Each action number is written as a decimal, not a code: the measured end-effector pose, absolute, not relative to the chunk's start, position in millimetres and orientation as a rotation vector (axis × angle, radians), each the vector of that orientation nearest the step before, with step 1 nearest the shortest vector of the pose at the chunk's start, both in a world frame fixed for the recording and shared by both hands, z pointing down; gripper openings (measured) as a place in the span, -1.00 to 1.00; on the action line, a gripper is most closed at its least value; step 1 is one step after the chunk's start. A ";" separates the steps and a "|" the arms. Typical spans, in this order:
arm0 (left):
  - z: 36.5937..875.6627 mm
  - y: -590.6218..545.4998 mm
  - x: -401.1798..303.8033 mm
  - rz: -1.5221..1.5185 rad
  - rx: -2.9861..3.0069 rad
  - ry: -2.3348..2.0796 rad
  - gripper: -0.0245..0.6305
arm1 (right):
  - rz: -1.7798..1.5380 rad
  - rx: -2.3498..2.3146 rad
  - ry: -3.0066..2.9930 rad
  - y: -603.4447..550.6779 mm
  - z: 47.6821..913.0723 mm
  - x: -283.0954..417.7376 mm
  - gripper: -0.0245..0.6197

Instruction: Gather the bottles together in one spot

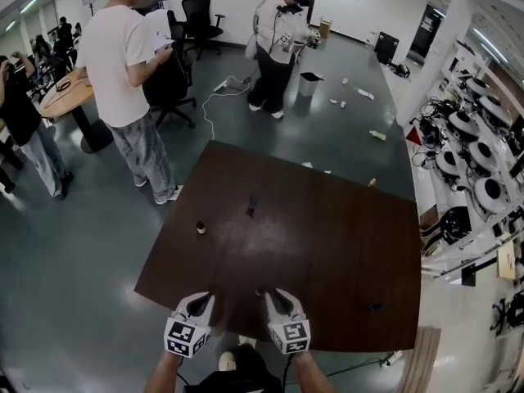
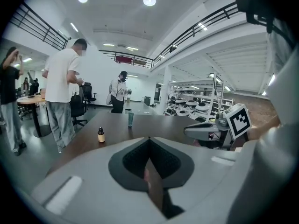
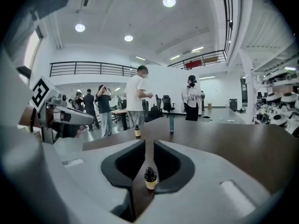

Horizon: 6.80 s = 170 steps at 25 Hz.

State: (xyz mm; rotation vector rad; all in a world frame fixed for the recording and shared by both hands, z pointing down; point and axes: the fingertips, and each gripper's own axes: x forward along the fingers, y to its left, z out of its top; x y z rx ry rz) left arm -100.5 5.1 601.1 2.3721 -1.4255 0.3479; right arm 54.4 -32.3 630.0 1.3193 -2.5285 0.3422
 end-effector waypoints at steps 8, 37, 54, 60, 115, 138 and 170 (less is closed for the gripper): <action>583.0 -5.5 -95.6 0.325 2.363 -1.452 -0.92 | 0.331 1.289 -2.576 -44.6 598.7 49.2 -0.92; 576.5 -49.5 -216.1 0.252 2.185 -1.731 -0.92 | 0.281 0.986 -2.744 -93.4 588.0 -127.1 -0.92; 638.1 -121.7 -252.9 0.302 2.260 -1.458 -0.92 | 0.351 1.131 -2.538 -149.5 663.8 -166.3 -0.92; 661.9 -128.9 -262.3 0.321 2.247 -1.385 -0.92 | 0.383 1.145 -2.469 -158.9 693.2 -173.6 -0.92; 641.1 -126.1 -230.1 0.357 2.348 -1.263 -0.92 | 0.267 1.254 -2.522 -189.9 644.2 -142.3 -0.51; 614.7 -92.9 -99.2 0.402 2.529 -1.072 -0.92 | 0.240 1.576 -2.366 -107.9 613.7 36.0 -0.51; 662.2 -53.4 -56.9 0.465 2.517 -1.060 -0.92 | 0.380 1.480 -2.288 -28.7 720.8 68.6 -0.51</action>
